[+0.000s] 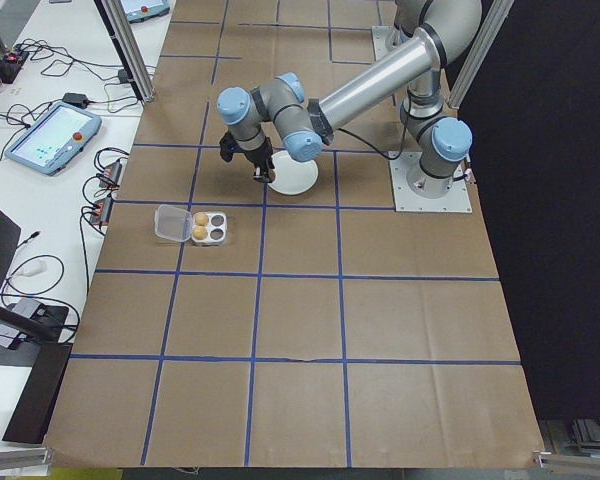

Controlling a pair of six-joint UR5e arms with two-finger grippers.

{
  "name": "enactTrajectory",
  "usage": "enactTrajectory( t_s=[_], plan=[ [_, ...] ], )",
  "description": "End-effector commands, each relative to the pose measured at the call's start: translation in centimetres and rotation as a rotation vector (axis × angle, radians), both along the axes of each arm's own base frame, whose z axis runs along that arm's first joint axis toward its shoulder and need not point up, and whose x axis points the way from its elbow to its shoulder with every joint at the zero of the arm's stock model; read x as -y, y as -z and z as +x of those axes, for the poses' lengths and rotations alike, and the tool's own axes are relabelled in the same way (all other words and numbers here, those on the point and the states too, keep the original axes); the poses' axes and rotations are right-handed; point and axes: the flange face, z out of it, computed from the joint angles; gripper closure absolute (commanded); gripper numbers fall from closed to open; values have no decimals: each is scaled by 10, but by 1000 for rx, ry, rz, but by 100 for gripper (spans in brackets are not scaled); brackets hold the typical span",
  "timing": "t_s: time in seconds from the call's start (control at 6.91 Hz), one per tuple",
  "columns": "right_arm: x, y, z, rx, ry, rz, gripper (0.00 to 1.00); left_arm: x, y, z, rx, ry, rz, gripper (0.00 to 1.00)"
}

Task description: Place egg on plate

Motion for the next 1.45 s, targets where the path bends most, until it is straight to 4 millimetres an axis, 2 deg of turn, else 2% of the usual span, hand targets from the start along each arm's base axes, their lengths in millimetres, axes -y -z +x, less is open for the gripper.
enactTrajectory(
  t_s=[0.0,0.14,0.29,0.43,0.58,0.72,0.87,1.01,1.3],
  plan=[
    [0,0,0,0,0,0,0,-40,35,-46,-74,-11,43,90],
    [0,1,0,-1,0,1,0,-40,37,-46,-76,-6,44,79],
    [0,0,0,-1,0,0,0,-37,42,-45,-66,3,22,27],
    [0,1,0,0,0,1,0,-37,44,-43,-64,4,24,1],
    [0,0,0,-1,0,0,0,-31,38,-42,-61,14,5,0],
    [0,1,0,-1,0,1,0,-24,23,-33,-59,70,-43,0],
    [0,0,0,0,0,0,0,-2,2,-11,-51,180,-133,0],
    [0,0,0,0,0,0,0,23,-15,26,-8,287,-173,0],
    [0,0,0,-1,0,0,0,74,-23,73,23,554,-269,0]
  ],
)
